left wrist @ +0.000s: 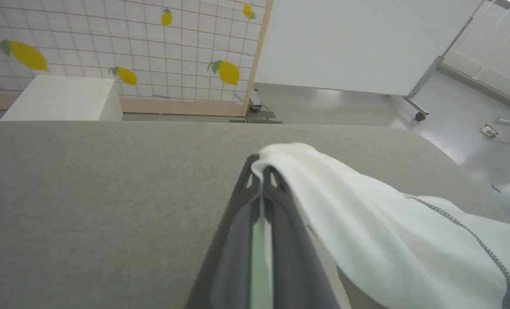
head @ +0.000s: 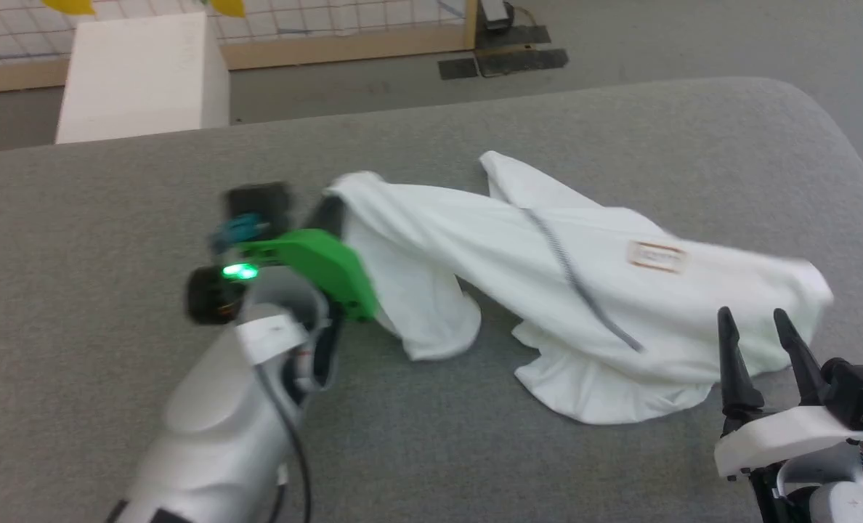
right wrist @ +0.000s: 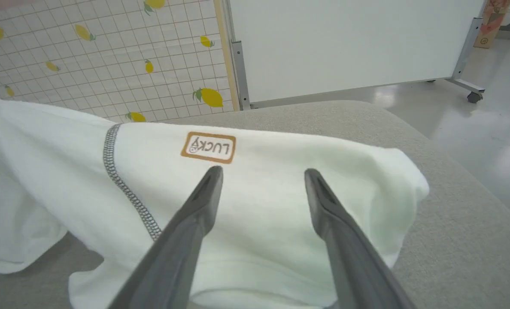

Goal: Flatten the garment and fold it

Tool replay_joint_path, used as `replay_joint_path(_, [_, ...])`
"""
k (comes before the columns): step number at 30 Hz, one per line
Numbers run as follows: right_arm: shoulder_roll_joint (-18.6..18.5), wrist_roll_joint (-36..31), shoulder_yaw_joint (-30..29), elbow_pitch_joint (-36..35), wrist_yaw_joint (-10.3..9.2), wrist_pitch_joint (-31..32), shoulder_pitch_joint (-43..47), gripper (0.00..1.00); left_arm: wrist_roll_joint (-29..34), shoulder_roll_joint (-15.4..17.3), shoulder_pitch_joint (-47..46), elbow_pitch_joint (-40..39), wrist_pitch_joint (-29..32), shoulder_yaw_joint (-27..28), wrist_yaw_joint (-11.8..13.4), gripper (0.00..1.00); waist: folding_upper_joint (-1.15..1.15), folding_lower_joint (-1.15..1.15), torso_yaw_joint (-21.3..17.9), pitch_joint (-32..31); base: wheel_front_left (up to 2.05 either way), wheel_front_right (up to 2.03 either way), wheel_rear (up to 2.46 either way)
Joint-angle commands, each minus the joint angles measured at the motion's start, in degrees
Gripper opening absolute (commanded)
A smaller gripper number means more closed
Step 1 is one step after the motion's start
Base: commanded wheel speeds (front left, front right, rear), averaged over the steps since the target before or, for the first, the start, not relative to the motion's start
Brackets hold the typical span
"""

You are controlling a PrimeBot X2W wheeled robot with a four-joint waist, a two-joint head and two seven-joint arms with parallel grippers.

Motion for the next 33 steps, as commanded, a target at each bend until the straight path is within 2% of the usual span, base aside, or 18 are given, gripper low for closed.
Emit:
replay_joint_path(1, [0.0,-0.3,-0.3,-0.3,-0.09,-0.2,-0.1,1.0,-0.9,2.6,2.6,-2.0,-1.7,2.1,1.4,0.0,0.0,0.0,3.5,-2.6,0.0,0.0,0.0])
replay_joint_path(4, [0.0,-0.6,-0.5,-0.5,-0.09,0.1,0.4,1.0,-1.9,7.4,7.5,-6.7,-3.9,6.6,4.5,0.0,0.0,0.0,5.3,-3.7,0.0,0.0,0.0])
replay_joint_path(8, [0.0,-0.9,-0.7,-0.8,-0.09,0.9,1.2,1.0,-3.9,13.9,16.3,-12.2,-2.9,11.6,9.0,0.0,0.0,0.0,7.3,-4.7,0.0,0.0,0.0])
replay_joint_path(12, [0.0,-0.9,-0.6,-1.5,-0.09,2.0,2.0,1.0,-5.0,18.4,24.1,-15.1,-2.5,15.8,13.5,0.0,0.0,0.0,8.5,-5.1,0.0,0.0,0.0])
replay_joint_path(16, [0.0,-1.1,-0.7,-1.7,-0.09,3.4,2.5,1.0,-6.2,20.3,29.6,-15.2,-1.9,18.5,16.7,0.0,0.0,0.0,9.3,-5.0,0.0,0.0,0.0])
replay_joint_path(18, [0.0,-1.4,-0.6,-1.7,-0.09,4.2,2.7,1.0,-6.6,20.1,31.5,-15.2,-1.8,19.1,18.3,0.0,0.0,0.0,9.6,-4.9,0.0,0.0,0.0])
replay_joint_path(19, [0.0,-1.5,-0.5,-1.8,-0.09,4.6,2.8,1.0,-7.0,19.8,32.1,-15.3,-1.6,19.2,18.4,0.0,0.0,0.0,9.7,-4.9,0.0,0.0,0.0])
replay_joint_path(20, [0.0,-1.5,-0.4,-1.9,-0.09,5.2,2.9,1.0,-7.6,19.2,32.6,-15.7,-1.4,18.9,17.5,0.91,0.0,0.0,9.7,-4.9,0.0,0.0,0.0])
replay_joint_path(21, [0.0,-1.5,-0.3,-2.0,-0.09,5.6,3.1,1.0,-8.0,18.6,32.8,-16.0,-1.3,18.4,16.5,1.0,0.0,0.0,9.8,-4.9,0.0,0.0,0.0])
replay_joint_path(25, [0.0,-1.6,0.4,-2.2,-0.09,7.3,3.6,1.0,-7.7,16.0,33.1,-17.4,-3.5,15.4,12.7,1.0,0.0,0.0,10.0,-5.0,0.0,0.0,0.0])
replay_joint_path(29, [0.0,-1.6,1.5,-2.3,-0.09,10.4,4.7,1.0,-3.8,12.7,32.8,-19.9,-8.8,11.5,8.7,1.0,0.0,0.0,10.3,-5.5,0.0,0.0,0.0])
replay_joint_path(33, [0.0,-2.0,1.1,-2.9,-0.09,12.5,4.9,1.0,1.1,8.9,32.1,-21.6,-10.3,8.5,6.2,1.0,0.0,0.0,11.0,-5.3,0.0,0.0,0.0])
